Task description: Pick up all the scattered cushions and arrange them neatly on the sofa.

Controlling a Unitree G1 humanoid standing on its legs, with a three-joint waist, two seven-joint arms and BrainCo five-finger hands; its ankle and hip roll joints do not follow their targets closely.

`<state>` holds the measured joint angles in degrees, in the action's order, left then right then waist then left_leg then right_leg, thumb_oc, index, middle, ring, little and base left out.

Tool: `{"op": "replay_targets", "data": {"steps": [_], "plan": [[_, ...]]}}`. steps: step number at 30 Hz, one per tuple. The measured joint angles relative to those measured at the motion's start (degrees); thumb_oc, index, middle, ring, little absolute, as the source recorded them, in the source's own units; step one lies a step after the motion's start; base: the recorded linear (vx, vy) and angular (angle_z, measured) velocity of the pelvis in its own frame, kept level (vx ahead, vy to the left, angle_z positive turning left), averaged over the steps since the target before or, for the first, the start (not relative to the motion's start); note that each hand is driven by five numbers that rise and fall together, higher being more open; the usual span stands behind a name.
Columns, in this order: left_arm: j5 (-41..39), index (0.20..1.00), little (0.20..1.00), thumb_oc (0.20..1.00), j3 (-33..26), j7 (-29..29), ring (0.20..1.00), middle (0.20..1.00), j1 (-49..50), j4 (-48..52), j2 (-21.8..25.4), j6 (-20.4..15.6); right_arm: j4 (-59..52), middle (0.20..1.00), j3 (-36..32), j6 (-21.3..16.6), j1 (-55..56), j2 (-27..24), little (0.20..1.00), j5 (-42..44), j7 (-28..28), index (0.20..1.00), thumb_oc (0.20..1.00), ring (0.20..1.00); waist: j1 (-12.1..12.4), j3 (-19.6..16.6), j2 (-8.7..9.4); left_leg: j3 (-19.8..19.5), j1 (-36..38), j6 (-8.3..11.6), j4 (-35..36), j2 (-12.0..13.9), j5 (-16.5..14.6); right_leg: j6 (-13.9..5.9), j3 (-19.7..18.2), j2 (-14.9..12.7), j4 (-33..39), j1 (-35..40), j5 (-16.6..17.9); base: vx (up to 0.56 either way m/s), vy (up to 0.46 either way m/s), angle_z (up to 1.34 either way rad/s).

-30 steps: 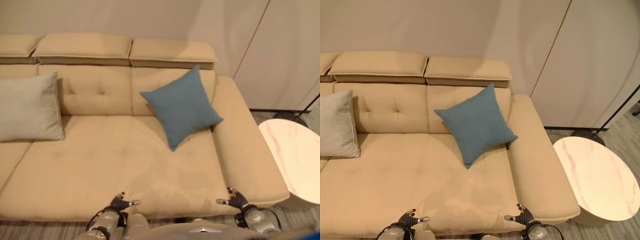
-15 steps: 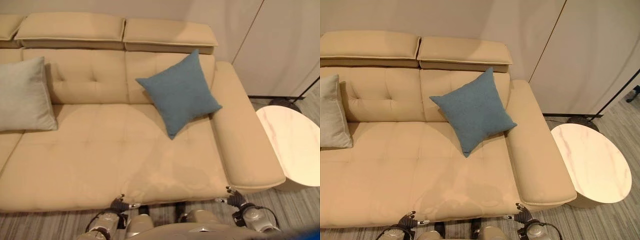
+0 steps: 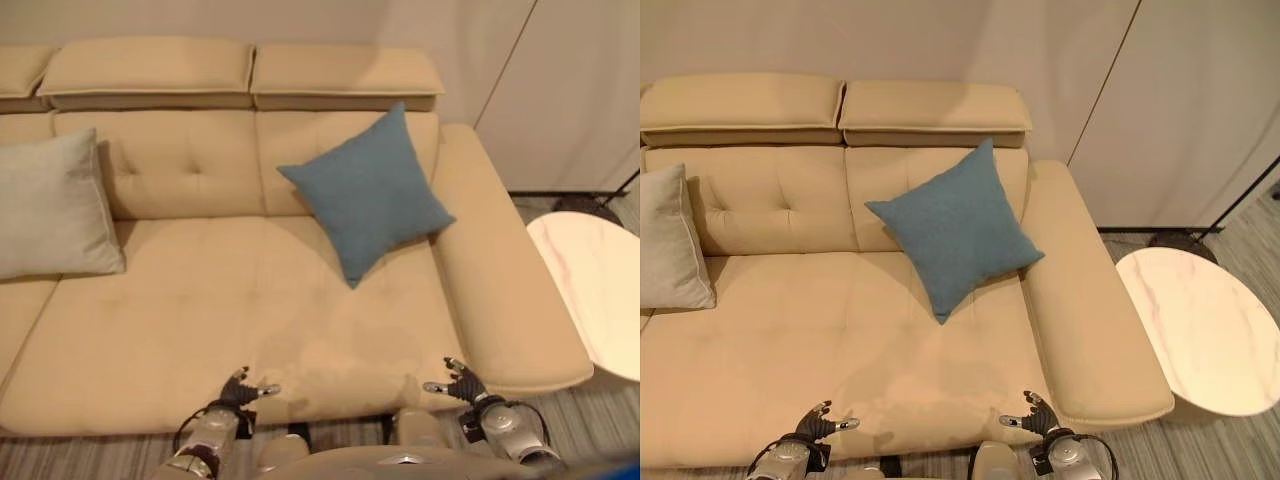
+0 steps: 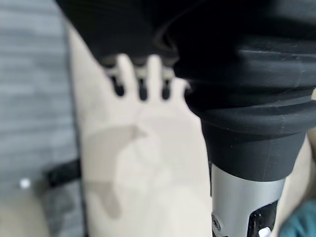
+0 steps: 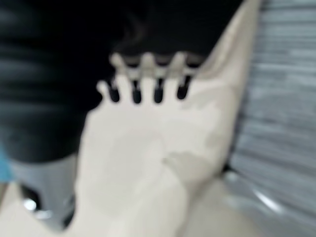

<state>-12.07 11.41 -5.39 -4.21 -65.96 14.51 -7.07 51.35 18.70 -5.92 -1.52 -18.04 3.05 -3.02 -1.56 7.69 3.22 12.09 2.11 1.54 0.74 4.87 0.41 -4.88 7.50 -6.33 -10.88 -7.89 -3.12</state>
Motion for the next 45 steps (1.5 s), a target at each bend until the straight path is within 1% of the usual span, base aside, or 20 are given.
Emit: {"op": "replay_targets", "data": {"steps": [2,3,4,6,9,11,14,15,20,22,24,25,30,31,33,35,37,38,40,45], "plan": [[-0.80,1.000,1.000,1.000,-0.02,-0.05,1.000,1.000,0.17,1.36,0.00,-0.02,-3.10,1.000,-0.25,-0.54,0.04,-1.36,1.000,-0.02,-0.18,1.000,1.000,1.000,0.31,0.00,-0.03,-0.20,-0.49,0.38,-0.31,0.60,0.25,0.95,0.53,0.93,0.93,0.31,0.85,-0.04,-0.087,0.02],[-0.80,1.000,1.000,1.000,-0.02,-0.05,1.000,1.000,0.17,1.36,0.00,-0.02,-3.10,1.000,-0.25,-0.54,0.04,-1.36,1.000,-0.02,-0.18,1.000,1.000,1.000,0.31,0.00,-0.03,-0.20,-0.49,0.38,-0.31,0.60,0.25,0.95,0.53,0.93,0.93,0.31,0.85,-0.04,-0.056,0.08],[-1.08,1.000,1.000,1.000,-0.04,-0.08,1.000,1.000,0.43,4.71,0.01,-0.23,-7.42,1.000,-0.25,-0.71,0.41,-3.69,1.000,-0.05,-0.55,1.000,1.000,1.000,0.74,0.07,-0.09,-0.60,-1.42,0.54,-1.32,1.33,0.23,0.91,1.26,1.42,1.21,0.31,0.80,-0.05,-0.056,0.12],[-2.47,1.000,1.000,1.000,-0.07,-0.20,1.000,1.000,-0.35,6.61,-0.01,-1.13,-11.82,1.000,-1.35,-1.24,0.08,-6.36,1.000,-0.10,-1.09,1.000,1.000,1.000,0.81,0.54,-0.41,-1.57,-2.34,1.30,-1.46,1.80,0.57,0.90,1.78,1.94,1.86,0.04,0.99,-0.08,-0.074,0.14],[-4.01,1.000,1.000,1.000,-0.13,-1.44,1.000,1.000,0.10,11.02,0.26,-1.20,-14.29,1.000,-1.70,-1.55,-0.55,-7.80,1.000,-0.21,-1.68,1.000,1.000,1.000,1.06,1.08,-0.65,-1.77,-4.16,1.97,-1.81,2.28,0.55,0.77,2.01,2.04,1.37,-1.72,1.14,-0.05,-0.047,0.05],[-4.82,1.000,1.000,1.000,-0.10,-1.68,1.000,1.000,-0.17,12.08,0.28,-1.60,-14.29,1.000,-1.80,-1.61,-1.02,-7.72,1.000,-0.50,-1.81,1.000,1.000,1.000,0.95,2.26,-0.91,-1.86,-4.52,2.15,-1.77,2.24,1.01,0.74,2.01,1.97,1.23,-2.08,1.25,-0.03,-0.031,0.04],[-4.87,1.000,1.000,1.000,-0.27,-2.13,1.000,1.000,0.53,13.75,0.53,-1.68,-15.08,1.000,-1.69,-1.49,-0.78,-7.92,1.000,-1.12,-1.79,1.000,1.000,1.000,1.04,2.57,-1.08,-1.90,-4.97,2.02,-1.57,2.28,0.96,0.74,2.01,1.79,0.91,-2.69,1.26,-0.06,-0.029,0.01],[-5.57,1.000,1.000,1.000,-0.28,-2.22,1.000,1.000,0.68,17.42,1.09,-2.01,-17.75,1.000,-2.36,-1.65,-1.03,-8.49,1.000,-1.60,-2.03,1.000,1.000,1.000,1.01,3.89,-1.16,-1.90,-5.20,1.78,-1.18,2.10,1.51,0.58,2.02,1.66,0.86,-3.18,1.46,-0.09,-0.020,0.01],[-8.30,1.000,1.000,1.000,-0.38,-3.96,1.000,1.000,-3.32,20.08,1.80,-2.80,-18.71,1.000,-2.51,-1.83,-5.44,-9.20,1.000,-2.24,-3.01,1.000,1.000,1.000,1.07,6.72,-1.24,-3.04,-7.56,2.00,-0.96,1.73,2.94,0.76,2.60,1.40,0.78,-5.05,2.40,-0.13,-0.021,0.09],[-11.53,1.000,1.000,1.000,-0.52,-6.12,1.000,1.000,-8.19,20.32,1.60,-3.39,-18.35,1.000,-2.48,-1.83,-11.11,-9.52,1.000,-2.19,-4.65,1.000,1.000,1.000,1.28,9.67,-1.05,-3.32,-9.54,2.00,-1.24,1.69,3.76,0.80,3.04,1.22,0.22,-6.86,2.82,-0.16,-0.024,0.14],[-13.05,1.000,1.000,1.000,-0.55,-6.64,1.000,1.000,-9.91,21.63,1.61,-3.42,-18.44,1.000,-2.22,-1.86,-14.23,-9.80,1.000,-2.14,-5.06,1.000,1.000,1.000,1.28,10.17,-0.96,-3.50,-11.33,2.05,-1.66,1.69,4.03,0.89,3.17,1.15,-0.23,-8.57,2.91,-0.11,-0.026,0.09],[-14.45,1.000,1.000,1.000,-0.27,-7.61,1.000,1.000,-13.02,23.20,1.70,-3.70,-18.34,1.000,-2.13,-1.76,-18.40,-10.65,1.000,-2.02,-6.10,1.000,1.000,1.000,1.32,11.39,-0.94,-4.42,-13.95,2.19,-2.52,1.57,4.34,0.91,3.83,0.81,-1.36,-10.92,2.90,-0.08,-0.041,0.23],[-16.82,1.000,1.000,1.000,-0.42,-9.79,1.000,1.000,-21.14,24.16,2.23,-4.94,-17.84,1.000,-1.77,-1.23,-28.80,-13.13,1.000,-0.80,-8.23,1.000,1.000,1.000,1.93,14.02,-0.53,-5.29,-17.24,2.46,-3.06,1.67,5.19,1.20,4.64,0.67,-2.62,-14.00,2.93,-0.04,-0.034,0.10],[-18.10,1.000,1.000,1.000,-0.18,-10.58,1.000,1.000,-23.18,24.04,2.48,-4.98,-17.09,1.000,0.55,-0.61,-32.71,-14.62,1.000,-0.33,-8.78,1.000,1.000,1.000,2.00,14.48,-0.27,-5.65,-18.05,2.56,-3.37,1.71,5.22,1.18,4.62,0.57,-3.24,-14.94,2.80,-0.01,-0.038,0.03],[-18.36,1.000,1.000,1.000,0.13,-11.09,1.000,1.000,-26.39,24.06,2.88,-5.11,-16.11,1.000,1.80,-0.58,-37.45,-16.75,1.000,-0.36,-9.20,1.000,1.000,1.000,2.02,14.67,-0.12,-5.85,-20.07,2.62,-3.74,1.65,5.35,1.33,4.69,0.37,-3.72,-16.91,2.86,0.00,-0.031,0.05],[-18.77,1.000,1.000,1.000,0.60,-11.30,1.000,1.000,-29.65,23.17,3.61,-5.16,-12.71,1.000,2.64,0.04,-43.14,-16.93,1.000,-0.38,-10.32,1.000,1.000,1.000,1.94,15.12,0.60,-6.19,-21.28,2.62,-3.89,1.66,5.78,1.97,4.72,0.47,-4.04,-18.18,3.30,-0.01,-0.036,0.04],[-18.94,1.000,1.000,1.000,1.19,-11.46,1.000,1.000,-32.62,22.34,4.05,-5.17,-11.06,1.000,3.41,0.56,-46.75,-17.81,1.000,-0.48,-11.35,1.000,1.000,1.000,1.94,15.32,0.94,-6.55,-22.53,2.74,-3.92,1.78,5.90,1.98,5.19,0.50,-4.10,-19.14,3.30,0.01,-0.043,0.08],[-19.35,1.000,1.000,1.000,2.18,-12.25,1.000,1.000,-35.01,21.71,4.29,-5.18,-9.93,1.000,4.09,0.95,-49.42,-19.29,1.000,-0.67,-11.79,1.000,1.000,1.000,1.91,15.49,1.14,-6.59,-23.78,2.72,-3.96,1.75,6.06,2.00,5.30,0.41,-4.15,-20.32,3.31,0.01,-0.009,0.08],[-20.28,1.000,1.000,1.000,2.12,-12.79,1.000,1.000,-36.71,21.64,4.39,-5.24,-9.01,1.000,4.02,1.57,-51.70,-19.36,1.000,-1.08,-13.49,1.000,1.000,1.000,1.75,16.05,1.64,-6.62,-24.35,2.72,-3.94,1.69,6.27,2.50,5.46,0.41,-4.13,-20.79,3.67,-0.02,-0.022,0.05],[-21.81,1.000,1.000,1.000,4.97,-13.99,1.000,1.000,-41.89,19.58,3.31,-5.72,-2.46,1.000,4.67,1.97,-58.71,-19.86,1.000,-0.43,-16.40,1.000,1.000,1.000,1.13,16.99,2.48,-7.80,-27.41,2.71,-5.03,1.20,6.27,2.53,5.54,0.06,-4.83,-23.30,3.67,-0.01,-0.020,0.08]]}}
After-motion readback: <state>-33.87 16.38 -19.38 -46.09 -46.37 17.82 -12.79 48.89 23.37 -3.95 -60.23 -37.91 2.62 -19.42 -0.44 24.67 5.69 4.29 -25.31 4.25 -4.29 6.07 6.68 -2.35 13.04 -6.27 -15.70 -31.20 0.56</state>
